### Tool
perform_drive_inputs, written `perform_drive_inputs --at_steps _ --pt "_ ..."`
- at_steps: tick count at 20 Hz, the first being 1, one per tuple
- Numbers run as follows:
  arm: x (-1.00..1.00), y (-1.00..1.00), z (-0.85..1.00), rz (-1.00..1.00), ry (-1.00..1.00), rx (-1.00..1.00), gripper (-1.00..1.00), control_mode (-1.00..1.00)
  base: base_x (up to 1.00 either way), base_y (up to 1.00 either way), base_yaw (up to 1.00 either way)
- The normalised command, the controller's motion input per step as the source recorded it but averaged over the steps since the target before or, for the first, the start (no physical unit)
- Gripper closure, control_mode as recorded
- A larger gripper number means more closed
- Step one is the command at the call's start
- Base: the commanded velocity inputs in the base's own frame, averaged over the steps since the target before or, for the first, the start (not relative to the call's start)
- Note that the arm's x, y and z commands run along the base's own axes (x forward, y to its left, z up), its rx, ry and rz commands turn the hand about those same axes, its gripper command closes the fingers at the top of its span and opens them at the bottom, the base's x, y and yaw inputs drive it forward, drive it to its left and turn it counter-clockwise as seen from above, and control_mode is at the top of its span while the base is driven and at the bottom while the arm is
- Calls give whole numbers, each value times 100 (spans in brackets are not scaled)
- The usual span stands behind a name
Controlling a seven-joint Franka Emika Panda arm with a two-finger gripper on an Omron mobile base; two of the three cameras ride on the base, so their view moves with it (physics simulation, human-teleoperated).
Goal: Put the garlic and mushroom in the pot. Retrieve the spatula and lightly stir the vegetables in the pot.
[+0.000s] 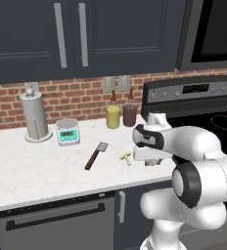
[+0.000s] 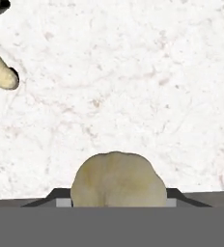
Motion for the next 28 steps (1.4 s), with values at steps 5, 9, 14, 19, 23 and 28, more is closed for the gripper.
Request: perform_drive_inputs --at_steps 5,9,14,19,23,28 --pt "-78 -43 100 0 -15 0 100 -100 0 0 0" --pt "-59 -13 98 0 -7 0 100 -100 0 0 0" --pt "-58 14 93 0 -20 1 100 -100 0 0 0" --pt "-51 15 91 0 -15 1 100 -100 0 0 0" --pt "-23 11 70 0 0 -1 100 -100 0 0 0" --pt "-4 0 44 0 6 -4 100 -100 0 0 0"
